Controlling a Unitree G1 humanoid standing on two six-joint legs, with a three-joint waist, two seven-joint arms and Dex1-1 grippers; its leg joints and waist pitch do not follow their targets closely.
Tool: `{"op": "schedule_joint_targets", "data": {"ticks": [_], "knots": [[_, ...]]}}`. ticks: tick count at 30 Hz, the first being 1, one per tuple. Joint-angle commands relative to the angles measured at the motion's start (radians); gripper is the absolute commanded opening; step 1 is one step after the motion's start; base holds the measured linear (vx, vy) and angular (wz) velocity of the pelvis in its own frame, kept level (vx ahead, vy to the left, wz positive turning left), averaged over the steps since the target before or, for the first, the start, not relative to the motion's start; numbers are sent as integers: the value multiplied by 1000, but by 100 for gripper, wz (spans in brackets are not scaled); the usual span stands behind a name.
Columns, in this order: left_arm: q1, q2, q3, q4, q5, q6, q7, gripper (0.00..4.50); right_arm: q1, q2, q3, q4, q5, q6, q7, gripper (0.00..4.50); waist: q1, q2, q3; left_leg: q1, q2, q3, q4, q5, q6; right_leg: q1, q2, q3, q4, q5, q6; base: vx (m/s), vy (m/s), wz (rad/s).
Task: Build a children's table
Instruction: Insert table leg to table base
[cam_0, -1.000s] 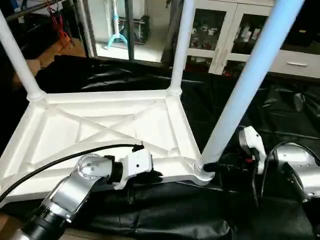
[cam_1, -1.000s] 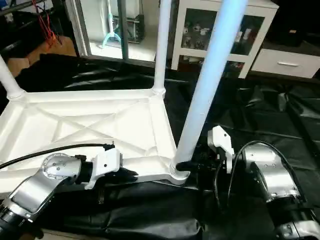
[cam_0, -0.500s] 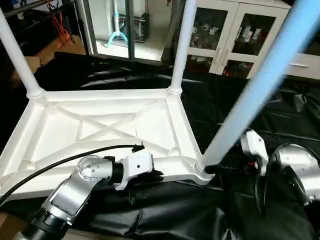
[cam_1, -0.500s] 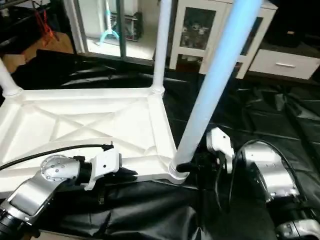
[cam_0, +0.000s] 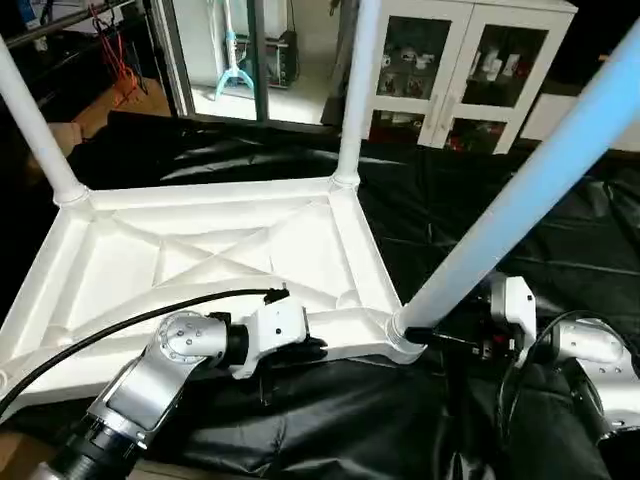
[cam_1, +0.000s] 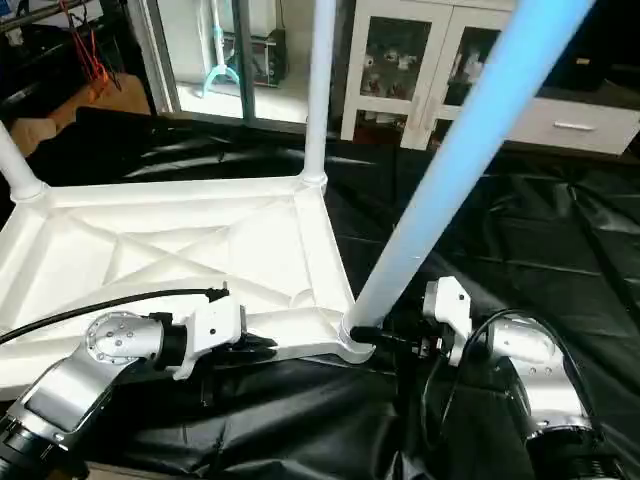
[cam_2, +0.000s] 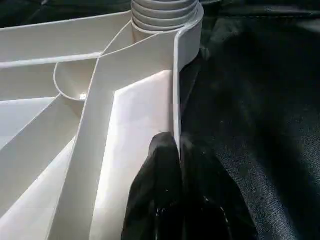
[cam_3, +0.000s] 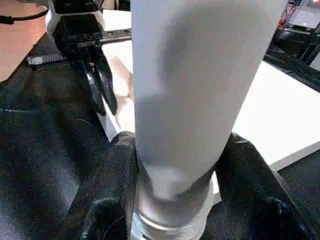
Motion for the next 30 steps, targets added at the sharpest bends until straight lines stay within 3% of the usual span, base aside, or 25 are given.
{"op": "schedule_joint_targets", "data": {"ticks": [1,9,10,14,16,17,20,23,24,30], "knots": [[-49,-4,32,-12,8,-28,25,0,40,-6,72,121,-107,78,-6,187,-3,9,-27,4,71,-40,-96,-223,36,14,-89,54,-88,-81,-245,0,0,0],[-47,-3,29,-20,6,-28,21,0,-18,4,43,105,-29,180,22,187,0,6,-34,0,71,-37,-86,-104,85,21,-89,52,-72,83,-267,0,0,0],[-47,-3,29,-20,6,-28,21,0,-21,6,41,105,-26,182,23,222,1,6,-36,1,71,-37,-85,-92,91,20,-89,51,-70,99,-270,0,0,0],[-46,-1,26,-24,5,-29,18,0,-47,16,30,89,9,221,32,258,3,4,-40,-2,69,-36,-80,-51,108,23,-87,50,-64,145,-276,0,0,0],[-46,2,27,-23,5,-30,17,0,-49,20,35,78,-5,212,14,266,9,1,-50,-6,67,-34,-70,19,129,25,-87,51,-52,249,-278,0,0,0],[-46,3,27,-21,6,-32,17,0,-47,23,35,70,-4,218,13,266,10,-1,-48,-9,65,-34,-68,57,154,23,-85,49,-47,299,-277,0,0,0],[-45,4,28,-22,6,-32,18,0,-44,28,32,47,30,264,41,266,13,2,-49,-11,66,-34,-64,64,175,23,-87,47,-45,293,-274,0,0,0],[-45,5,28,-22,6,-31,19,0,-47,33,27,48,35,264,38,266,14,3,-46,-9,69,-33,-65,49,170,19,-86,45,-48,249,-277,0,0,0],[-46,7,29,-22,4,-32,19,0,-54,41,18,52,36,266,31,241,14,4,-46,-9,70,-34,-66,45,165,19,-86,45,-48,234,-278,0,0,0],[-49,13,34,-18,3,-35,19,0,-70,49,2,64,41,274,21,217,15,3,-49,-9,67,-33,-62,73,170,20,-85,46,-43,267,-284,0,0,0]]}}
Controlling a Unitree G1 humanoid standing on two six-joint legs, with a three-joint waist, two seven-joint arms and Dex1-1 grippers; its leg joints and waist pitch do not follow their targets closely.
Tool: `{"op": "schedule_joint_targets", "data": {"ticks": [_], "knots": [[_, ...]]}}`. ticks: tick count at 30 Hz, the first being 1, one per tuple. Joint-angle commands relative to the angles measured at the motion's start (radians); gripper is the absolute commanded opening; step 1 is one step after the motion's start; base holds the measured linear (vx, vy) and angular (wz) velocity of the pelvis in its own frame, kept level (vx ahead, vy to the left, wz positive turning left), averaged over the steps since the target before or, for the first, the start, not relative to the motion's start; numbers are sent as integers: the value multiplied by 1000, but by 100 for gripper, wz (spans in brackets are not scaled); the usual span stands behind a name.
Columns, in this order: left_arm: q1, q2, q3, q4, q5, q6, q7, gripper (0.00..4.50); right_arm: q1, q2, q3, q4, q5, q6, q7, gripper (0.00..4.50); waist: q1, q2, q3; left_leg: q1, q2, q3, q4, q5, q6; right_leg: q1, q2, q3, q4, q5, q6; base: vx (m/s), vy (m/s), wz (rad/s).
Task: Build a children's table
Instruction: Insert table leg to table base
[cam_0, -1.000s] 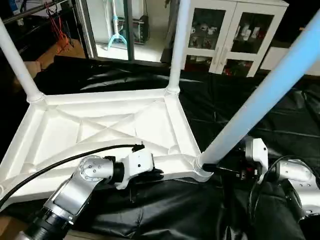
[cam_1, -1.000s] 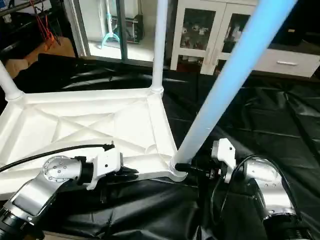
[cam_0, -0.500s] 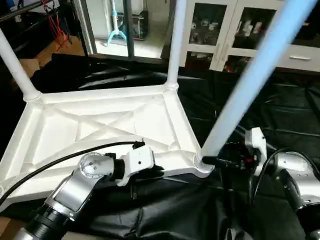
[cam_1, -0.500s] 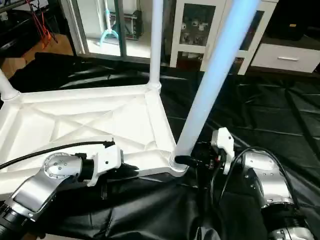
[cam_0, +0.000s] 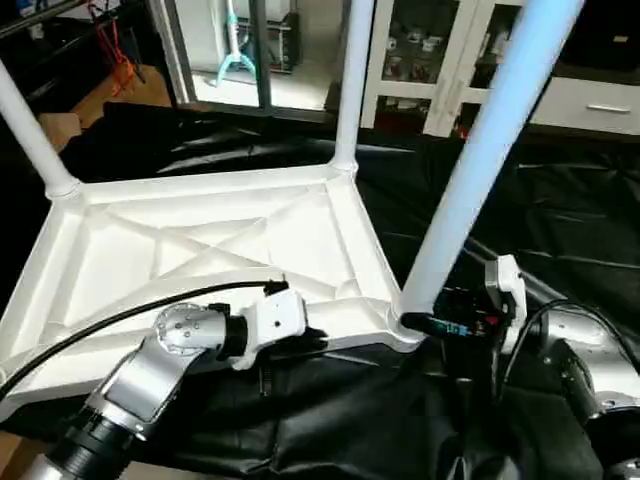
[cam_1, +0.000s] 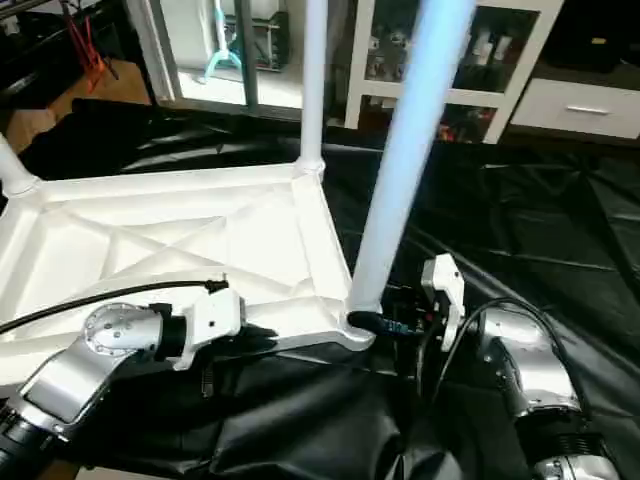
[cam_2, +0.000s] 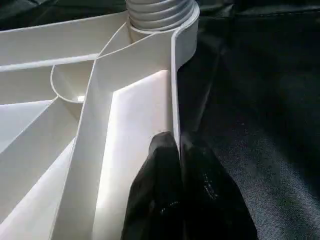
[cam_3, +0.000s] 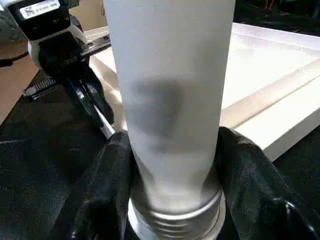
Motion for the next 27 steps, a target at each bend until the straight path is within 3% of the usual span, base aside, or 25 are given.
{"op": "schedule_joint_targets", "data": {"ticks": [1,13,18,22,24,25,26,27], "knots": [[-28,2,31,-18,7,-9,17,0,7,12,27,21,-16,23,8,215,5,-3,-51,8,65,-33,-56,73,167,47,-86,46,-47,272,-285,0,0,0],[-28,4,25,-16,14,-10,25,0,17,20,48,31,-64,-14,14,212,7,-5,-52,8,65,-33,-52,73,169,48,-86,46,-44,257,-288,0,0,0],[-19,-16,24,-24,28,33,67,0,28,85,11,96,-68,-45,-97,211,4,-5,-49,7,66,-33,-54,57,163,44,-88,46,-46,226,-291,0,0,0],[-35,-119,16,14,98,201,241,0,-7,210,-35,287,-153,-137,-447,210,-8,1,-42,10,69,-31,-62,-14,98,39,-91,49,-57,109,-300,0,0,0],[-44,-145,19,24,97,227,266,0,-22,233,-43,318,-163,-143,-518,210,-12,1,-41,15,67,-31,-65,-53,60,39,-90,50,-63,44,-296,0,0,0],[-87,-222,34,64,107,310,357,0,-67,285,-47,385,-199,-150,-683,210,-13,3,-41,12,63,-33,-66,-67,49,43,-88,52,-64,39,-290,0,0,0],[-90,-228,35,68,107,315,364,0,-71,288,-46,389,-202,-150,-694,209,-17,4,-35,16,63,-31,-69,-89,30,36,-88,52,-71,16,-291,0,0,0],[-103,-248,41,80,109,335,389,0,-83,298,-45,405,-213,-152,-734,209,-17,4,-36,18,62,-30,-69,-98,21,37,-87,53,-72,3,-290,0,0,0]]}}
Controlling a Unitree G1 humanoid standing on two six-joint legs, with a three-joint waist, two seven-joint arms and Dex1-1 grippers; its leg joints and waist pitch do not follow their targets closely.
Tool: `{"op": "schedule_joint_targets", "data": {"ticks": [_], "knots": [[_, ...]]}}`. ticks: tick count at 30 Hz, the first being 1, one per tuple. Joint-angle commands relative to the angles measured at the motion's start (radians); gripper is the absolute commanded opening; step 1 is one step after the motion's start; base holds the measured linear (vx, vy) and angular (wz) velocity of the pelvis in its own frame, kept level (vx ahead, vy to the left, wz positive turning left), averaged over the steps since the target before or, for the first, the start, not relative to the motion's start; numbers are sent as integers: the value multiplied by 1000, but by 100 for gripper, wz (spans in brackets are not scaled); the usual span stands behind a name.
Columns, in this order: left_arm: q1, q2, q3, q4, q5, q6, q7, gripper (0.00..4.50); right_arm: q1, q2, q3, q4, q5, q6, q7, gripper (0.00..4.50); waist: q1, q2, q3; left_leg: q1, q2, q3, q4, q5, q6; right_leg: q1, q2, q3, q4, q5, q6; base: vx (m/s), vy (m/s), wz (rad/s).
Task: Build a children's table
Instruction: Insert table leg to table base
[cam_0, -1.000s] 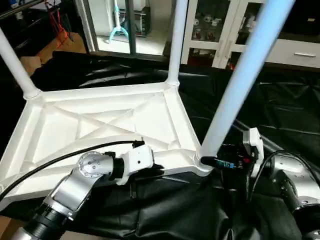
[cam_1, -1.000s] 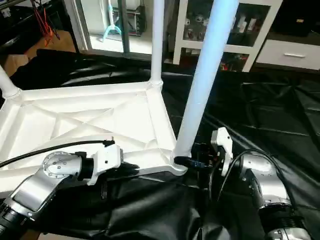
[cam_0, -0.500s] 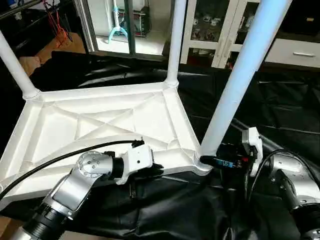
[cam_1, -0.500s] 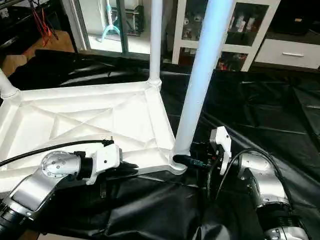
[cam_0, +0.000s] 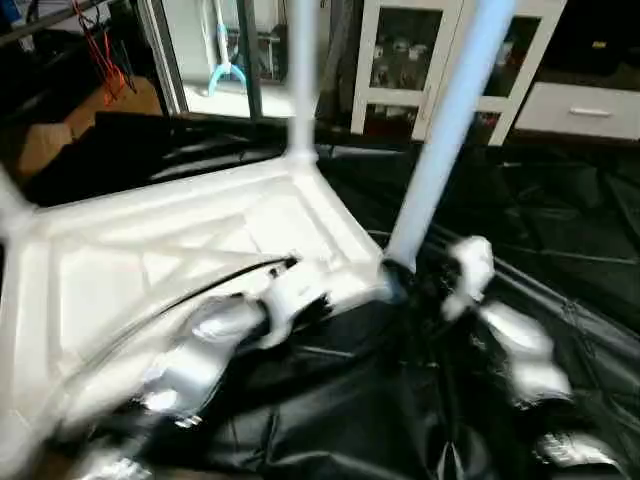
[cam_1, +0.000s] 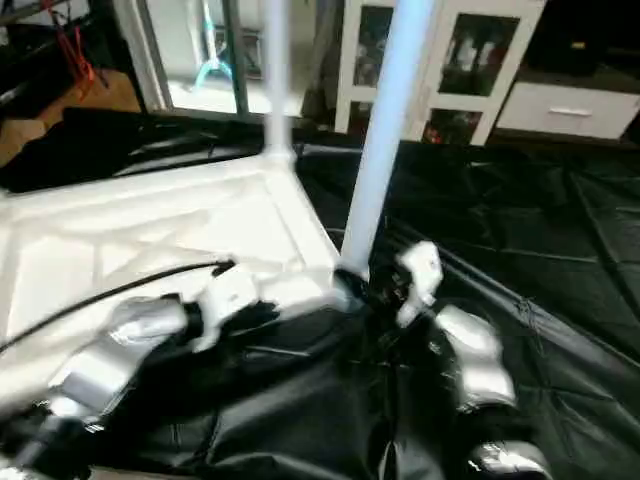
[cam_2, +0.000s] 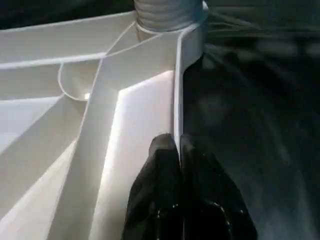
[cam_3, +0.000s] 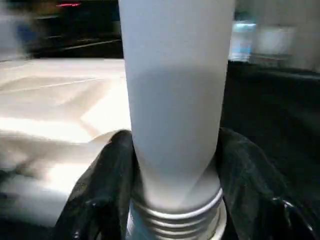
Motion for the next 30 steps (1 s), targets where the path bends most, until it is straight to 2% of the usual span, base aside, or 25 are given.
{"op": "schedule_joint_targets", "data": {"ticks": [1,2,3,4,5,6,7,8,9,10,11,12,13,15,17,19,22,24,30], "knots": [[-81,-123,87,92,12,79,246,0,-8,51,33,180,-114,68,-269,209,5,7,-36,3,59,-33,-75,-104,27,36,-90,52,-84,-4,-284,0,0,0],[-98,-153,110,114,11,83,299,0,-21,62,34,194,-125,69,-317,209,0,3,-33,3,56,-29,-73,-99,19,32,-86,53,-89,0,-286,0,0,0],[-127,-205,152,151,15,85,394,0,-46,85,28,224,-137,67,-392,209,9,6,-41,10,54,-33,-70,-93,12,34,-88,52,-90,8,-288,0,0,0],[-178,-262,183,198,16,73,471,0,-89,132,8,272,-131,70,-498,209,12,2,-43,7,53,-31,-69,-84,24,38,-87,54,-88,28,-285,0,0,0],[-191,-269,182,199,21,67,478,0,-106,147,7,285,-132,65,-510,209,13,-1,-44,-5,50,-33,-68,-47,44,44,-88,53,-80,78,-277,0,0,0],[-198,-272,180,198,25,63,481,0,-116,156,9,292,-134,61,-516,206,18,0,-49,-8,50,-35,-65,-9,72,46,-89,52,-71,149,-268,0,0,0],[-197,-269,177,195,26,62,475,0,-118,158,8,292,-134,59,-514,206,17,1,-51,-13,51,-37,-65,10,85,49,-89,50,-67,185,-266,0,0,0],[-195,-255,165,179,31,60,450,0,-130,168,6,300,-133,45,-508,204,19,-2,-55,-11,50,-35,-58,50,120,45,-88,50,-60,260,-267,0,0,0],[-195,-255,165,179,31,60,450,0,-130,168,6,300,-133,45,-508,202,20,-1,-58,-12,50,-36,-55,71,137,46,-89,49,-56,294,-268,0,0,0],[-179,-229,153,164,22,32,395,0,-136,174,-7,308,-120,26,-485,201,24,-4,-64,-16,48,-35,-47,124,169,48,-88,49,-46,379,-271,0,0,0],[-176,-224,150,162,20,29,384,0,-138,175,-10,311,-117,22,-481,200,23,-9,-66,-19,46,-35,-45,147,185,50,-87,49,-41,423,-270,57,-11,0],[-163,-204,135,154,16,16,341,0,-148,181,-33,327,-99,-4,-460,200,24,-6,-64,-21,47,-36,-45,171,210,46,-88,46,-38,467,-272,75,-16,0],[-155,-200,132,146,13,16,328,0,-156,180,-44,339,-97,-15,-455,200,22,-4,-62,-20,51,-35,-47,144,224,43,-90,43,-41,428,-280,0,0,0],[-152,-197,131,143,13,24,332,0,-162,178,-50,346,-97,-20,-461,200,23,-2,-59,-16,55,-34,-48,123,219,40,-89,42,-45,381,-287,0,0,0],[-125,-163,96,106,0,-3,266,0,-174,166,-72,345,-74,-43,-425,200,21,0,-57,-15,61,-34,-52,98,204,40,-91,43,-48,309,-296,0,0,0],[-116,-150,83,95,-1,-16,244,0,-176,159,-72,343,-74,-56,-416,200,22,3,-58,-10,63,-35,-51,103,201,37,-90,43,-48,299,-300,0,0,0],[-96,-119,61,75,-8,-44,189,0,-182,150,-91,332,-53,-91,-350,199,25,2,-56,-12,60,-31,-50,105,203,36,-89,44,-47,306,-302,0,0,0],[-88,-107,55,71,-15,-55,163,0,-187,145,-107,328,-36,-106,-295,199,25,6,-57,-11,61,-32,-50,116,204,36,-89,44,-45,322,-305,0,0,0],[-82,-77,43,60,-32,-83,102,0,-201,108,-77,336,-68,-139,-217,198,26,6,-57,-11,61,-32,-48,126,209,37,-89,42,-44,325,-313,0,0,0]]}}
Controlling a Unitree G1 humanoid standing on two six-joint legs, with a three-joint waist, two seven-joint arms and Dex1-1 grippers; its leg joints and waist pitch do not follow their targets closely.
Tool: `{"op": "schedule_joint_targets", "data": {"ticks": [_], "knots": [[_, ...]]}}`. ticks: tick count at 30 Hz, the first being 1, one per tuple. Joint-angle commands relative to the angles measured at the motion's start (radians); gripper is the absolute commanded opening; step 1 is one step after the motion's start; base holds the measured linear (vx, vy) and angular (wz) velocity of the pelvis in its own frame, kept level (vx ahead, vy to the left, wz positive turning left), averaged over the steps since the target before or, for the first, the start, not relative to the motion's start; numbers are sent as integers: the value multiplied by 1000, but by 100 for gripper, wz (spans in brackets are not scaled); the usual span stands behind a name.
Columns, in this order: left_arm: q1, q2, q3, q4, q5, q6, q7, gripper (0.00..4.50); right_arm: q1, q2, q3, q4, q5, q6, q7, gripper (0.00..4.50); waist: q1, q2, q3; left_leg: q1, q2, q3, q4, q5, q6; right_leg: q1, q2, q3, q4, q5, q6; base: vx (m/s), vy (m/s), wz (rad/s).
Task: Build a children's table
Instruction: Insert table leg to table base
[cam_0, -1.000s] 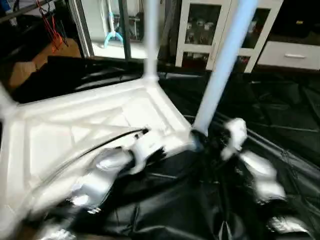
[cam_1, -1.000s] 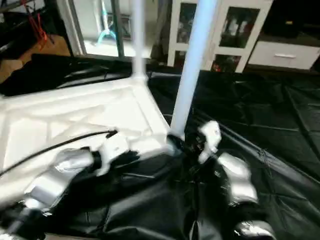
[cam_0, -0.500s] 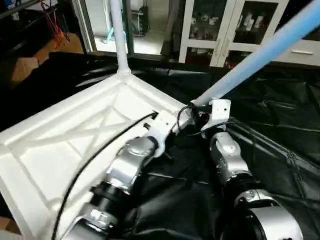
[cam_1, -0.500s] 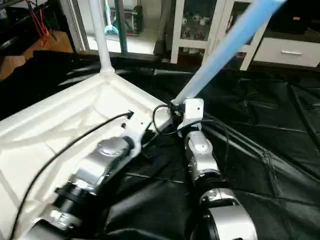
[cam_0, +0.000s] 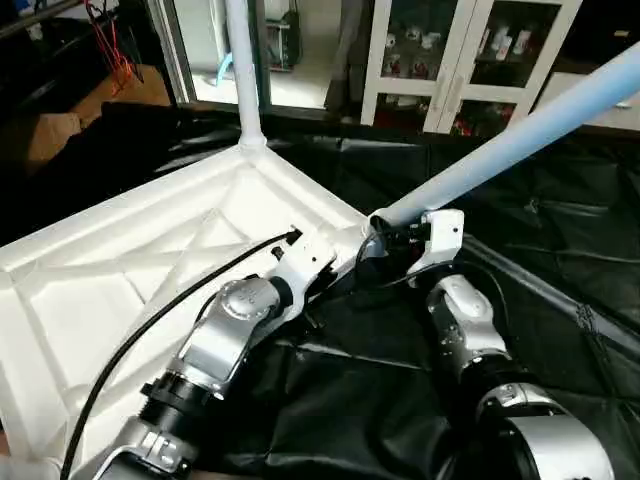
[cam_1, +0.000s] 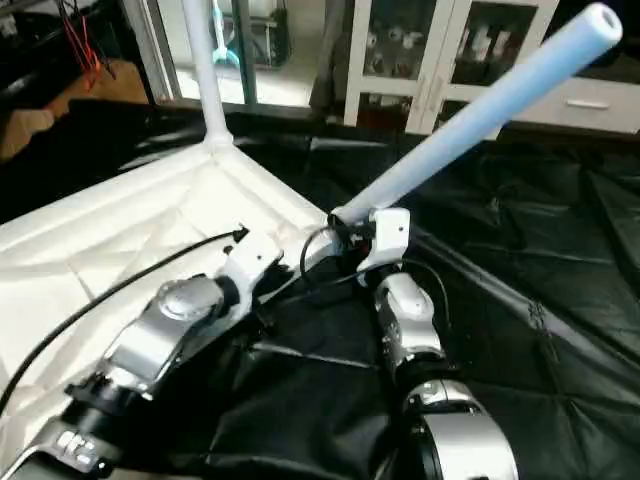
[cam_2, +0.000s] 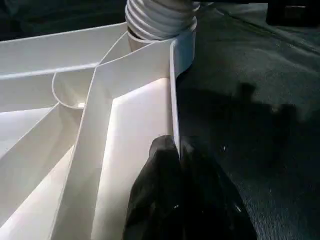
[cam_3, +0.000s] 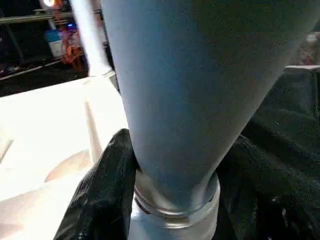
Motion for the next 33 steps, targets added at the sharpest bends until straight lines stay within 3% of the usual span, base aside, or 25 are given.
{"op": "schedule_joint_targets", "data": {"ticks": [1,2,4,8,10,11,17,22,24,27,29,33], "knots": [[-5,4,-9,-61,-28,-55,-37,0,15,-18,12,40,-16,15,15,198,6,-3,-63,9,60,-30,-47,126,204,55,-90,46,-44,327,-314,0,0,0],[-1,18,-17,-72,-32,-75,-64,0,9,-23,-11,12,32,18,124,198,7,2,-64,9,60,-30,-47,126,206,54,-91,46,-43,329,-315,0,0,0],[8,33,-24,-88,-34,-87,-90,0,9,-33,-16,-12,54,35,215,198,7,-7,-66,5,60,-30,-46,118,217,60,-91,46,-42,340,-316,0,0,0],[26,61,-34,-111,-40,-104,-136,0,12,-67,-1,-35,65,81,346,198,11,-6,-75,1,56,-31,-32,227,266,55,-84,42,-23,491,-315,0,0,0],[52,106,-49,-147,-52,-136,-206,0,22,-140,31,-54,60,158,500,198,14,-17,-74,-3,54,-29,-31,214,275,56,-83,41,-23,489,-311,0,0,0],[63,125,-51,-163,-59,-139,-231,0,29,-175,47,-62,56,201,565,198,20,-22,-72,-5,53,-29,-31,187,274,58,-83,40,-25,459,-305,0,0,0],[117,222,-31,-213,-99,-177,-338,0,92,-343,87,-112,65,324,871,198,47,-19,-65,0,62,-24,-31,148,247,46,-79,37,-30,332,-296,0,0,0],[131,263,-10,-202,-94,-200,-350,0,176,-403,112,-181,61,361,961,198,64,-18,-61,3,66,-21,-31,112,216,37,-84,40,-37,236,-290,0,0,0],[130,273,-2,-199,-99,-207,-359,0,213,-414,124,-187,40,336,963,198,71,-15,-61,4,67,-21,-32,105,202,35,-82,40,-38,219,-282,0,0,0],[129,276,2,-202,-106,-210,-368,0,232,-416,132,-167,18,316,957,198,72,-16,-62,6,66,-20,-33,101,189,34,-83,40,-38,216,-284,0,0,0],[130,280,2,-204,-109,-217,-379,0,243,-423,145,-169,4,312,961,198,73,-9,-64,5,65,-23,-32,110,183,35,-83,40,-35,235,-286,0,0,0],[122,295,-2,-195,-113,-228,-402,0,279,-461,207,-204,-50,312,992,198,77,-14,-69,4,61,-22,-27,145,197,40,-79,38,-28,332,-281,0,0,0]]}}
